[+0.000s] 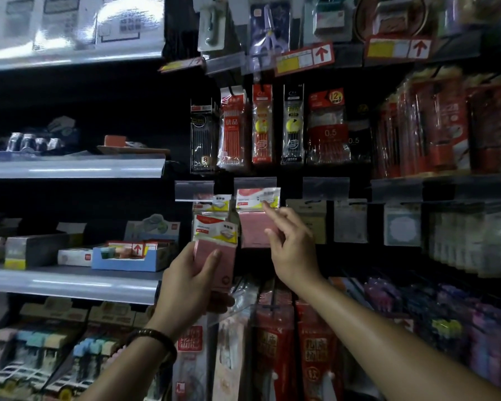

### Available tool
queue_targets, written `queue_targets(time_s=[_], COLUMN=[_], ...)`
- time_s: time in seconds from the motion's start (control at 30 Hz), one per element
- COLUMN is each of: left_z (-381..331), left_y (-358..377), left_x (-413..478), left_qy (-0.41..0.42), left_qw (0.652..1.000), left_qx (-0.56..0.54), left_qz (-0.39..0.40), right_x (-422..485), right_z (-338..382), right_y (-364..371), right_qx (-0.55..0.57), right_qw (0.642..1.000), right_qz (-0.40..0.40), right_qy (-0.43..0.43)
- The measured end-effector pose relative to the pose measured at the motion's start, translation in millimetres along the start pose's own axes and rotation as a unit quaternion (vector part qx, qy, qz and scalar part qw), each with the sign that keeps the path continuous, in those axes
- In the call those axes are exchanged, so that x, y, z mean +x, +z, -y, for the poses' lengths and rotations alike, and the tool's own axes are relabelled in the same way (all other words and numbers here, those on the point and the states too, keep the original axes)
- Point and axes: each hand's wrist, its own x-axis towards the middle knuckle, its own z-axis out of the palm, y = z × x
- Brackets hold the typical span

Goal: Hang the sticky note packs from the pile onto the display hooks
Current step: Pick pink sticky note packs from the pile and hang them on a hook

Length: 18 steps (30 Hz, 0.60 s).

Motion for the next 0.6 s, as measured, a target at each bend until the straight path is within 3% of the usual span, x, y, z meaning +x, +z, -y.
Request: queue_targets(time_s=[0.33,0.6], left_z=[-4,-4], left_y=[-1,1], left_x=[1,-1], left_qy=[-0.008,-0.027], left_qw=[1.000,0.999], left_qx=[-0.011,-0.028], left_qz=[0.023,0.030], right_x=[17,21], right_z=[-6,-10], right_y=[7,13], right_qx=[0.003,-0.045], right_qw=[0.999,0.985], right_qz=[-0.019,0.090], right_qy=[0.034,0.139])
